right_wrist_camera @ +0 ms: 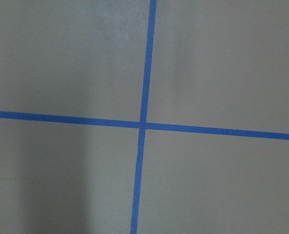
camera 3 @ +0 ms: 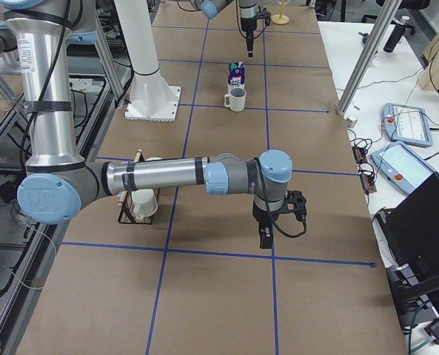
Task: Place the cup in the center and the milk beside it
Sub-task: 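Lift the left gripper away from the carton and withdraw it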
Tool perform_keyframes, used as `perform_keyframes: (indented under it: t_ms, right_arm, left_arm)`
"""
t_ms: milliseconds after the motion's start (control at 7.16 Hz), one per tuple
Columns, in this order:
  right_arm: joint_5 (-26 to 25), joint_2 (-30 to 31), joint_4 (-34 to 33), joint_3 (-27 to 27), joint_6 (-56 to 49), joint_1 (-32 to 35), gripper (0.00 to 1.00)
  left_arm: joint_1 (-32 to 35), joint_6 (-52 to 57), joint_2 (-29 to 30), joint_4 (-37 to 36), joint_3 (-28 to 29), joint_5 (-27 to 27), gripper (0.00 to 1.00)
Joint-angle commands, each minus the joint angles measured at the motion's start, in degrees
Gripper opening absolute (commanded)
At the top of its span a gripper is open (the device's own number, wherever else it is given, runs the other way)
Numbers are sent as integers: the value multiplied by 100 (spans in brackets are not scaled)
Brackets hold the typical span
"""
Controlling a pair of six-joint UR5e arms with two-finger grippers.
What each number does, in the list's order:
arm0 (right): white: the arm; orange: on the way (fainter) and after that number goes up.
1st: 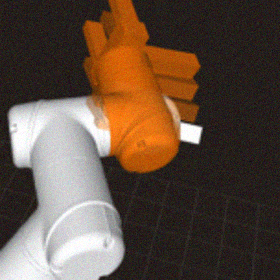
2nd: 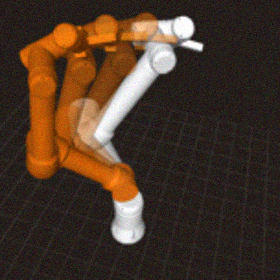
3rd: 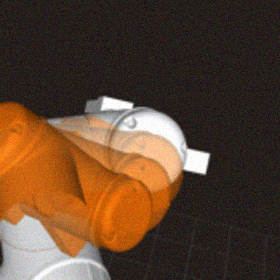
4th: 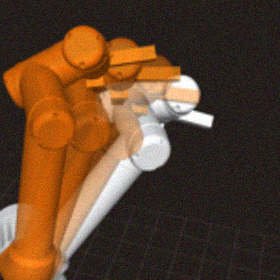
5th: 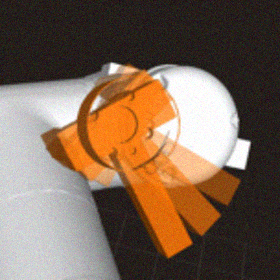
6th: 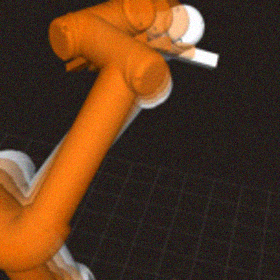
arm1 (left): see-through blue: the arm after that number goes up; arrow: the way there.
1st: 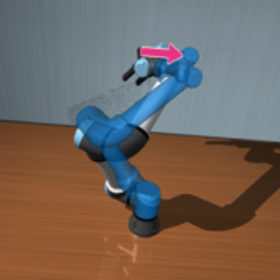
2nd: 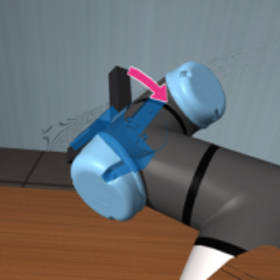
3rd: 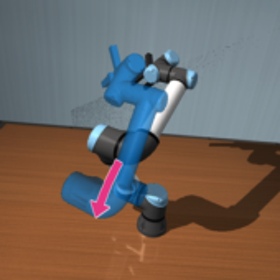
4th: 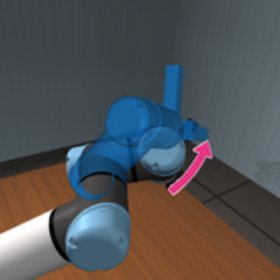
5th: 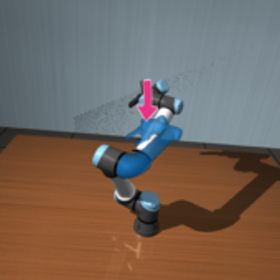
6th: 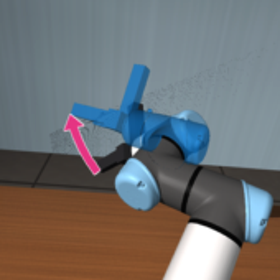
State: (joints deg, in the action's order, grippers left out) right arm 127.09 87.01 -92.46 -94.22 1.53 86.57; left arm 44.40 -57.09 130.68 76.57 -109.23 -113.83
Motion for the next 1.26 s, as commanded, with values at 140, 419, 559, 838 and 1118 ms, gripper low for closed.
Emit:
perform_keyframes:
  t_ms: [140,419,559,838,1118]
  right_arm:
    - [-9,0,0,52,-12,0,100]
    - [0,9,0,114,-38,0,100]
    - [0,17,0,123,-73,0,100]
    - [-26,96,0,253,-74,0,100]
    - [-17,184,0,263,-74,0,100]
  left_arm:
    - [1496,2762,-1198,-177,-292,-657,99]
    - [2534,3713,-2593,-117,-214,-1741,99]
    - [3043,4097,-3018,-81,-22,-1957,99]
    - [4107,6086,-3558,244,748,-1897,99]
    - [4943,7236,-3970,340,1437,-1924,99]
